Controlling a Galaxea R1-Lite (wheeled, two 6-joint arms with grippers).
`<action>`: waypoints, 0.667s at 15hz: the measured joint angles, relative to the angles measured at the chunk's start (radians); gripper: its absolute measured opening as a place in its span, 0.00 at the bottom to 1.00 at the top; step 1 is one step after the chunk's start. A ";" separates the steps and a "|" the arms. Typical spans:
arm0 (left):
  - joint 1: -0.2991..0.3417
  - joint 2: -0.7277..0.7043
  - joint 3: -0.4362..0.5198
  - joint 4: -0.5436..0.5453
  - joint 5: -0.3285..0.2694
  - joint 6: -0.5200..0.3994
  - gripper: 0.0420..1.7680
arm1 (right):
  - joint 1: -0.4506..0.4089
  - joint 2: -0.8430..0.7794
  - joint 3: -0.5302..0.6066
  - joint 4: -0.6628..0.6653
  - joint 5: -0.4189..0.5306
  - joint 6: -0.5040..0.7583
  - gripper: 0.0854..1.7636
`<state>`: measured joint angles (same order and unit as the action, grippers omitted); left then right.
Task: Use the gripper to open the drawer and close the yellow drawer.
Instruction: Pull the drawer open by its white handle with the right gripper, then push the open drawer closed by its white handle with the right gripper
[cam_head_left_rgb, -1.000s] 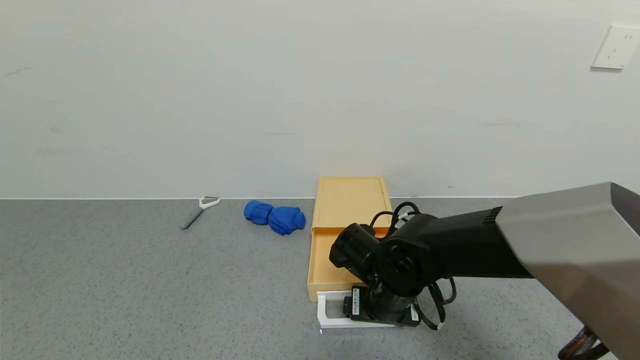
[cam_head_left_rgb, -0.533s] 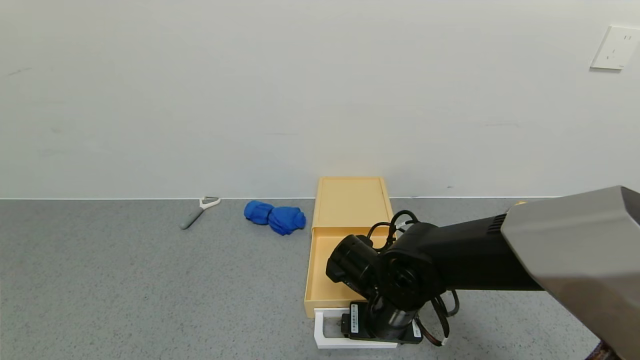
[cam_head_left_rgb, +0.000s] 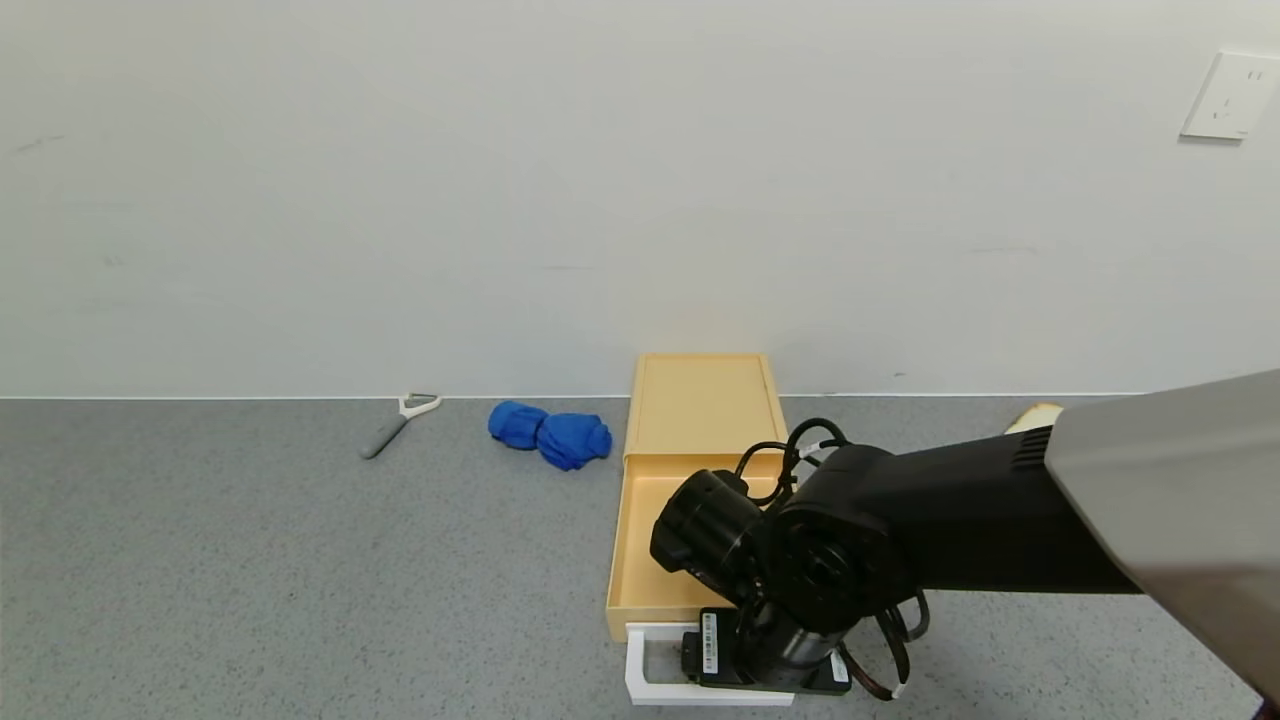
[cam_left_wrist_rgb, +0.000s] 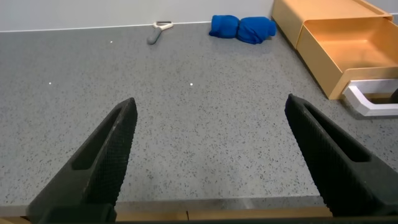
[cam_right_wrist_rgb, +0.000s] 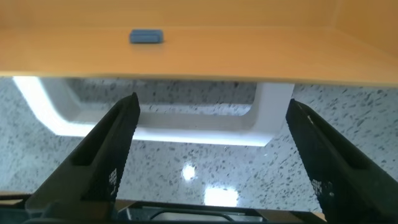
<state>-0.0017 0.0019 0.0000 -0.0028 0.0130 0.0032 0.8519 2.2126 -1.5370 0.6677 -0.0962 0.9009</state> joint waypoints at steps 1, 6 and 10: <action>0.000 0.000 0.000 0.000 0.000 0.000 0.97 | 0.000 -0.009 0.001 0.000 -0.001 -0.001 0.97; 0.000 0.000 0.000 0.000 0.000 0.000 0.97 | 0.001 -0.111 0.001 0.009 -0.003 -0.026 0.97; 0.000 0.000 0.000 0.000 0.000 0.000 0.97 | -0.009 -0.263 0.019 0.021 -0.004 -0.123 0.97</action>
<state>-0.0017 0.0019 0.0000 -0.0028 0.0134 0.0028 0.8432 1.9498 -1.5177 0.6883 -0.1004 0.7774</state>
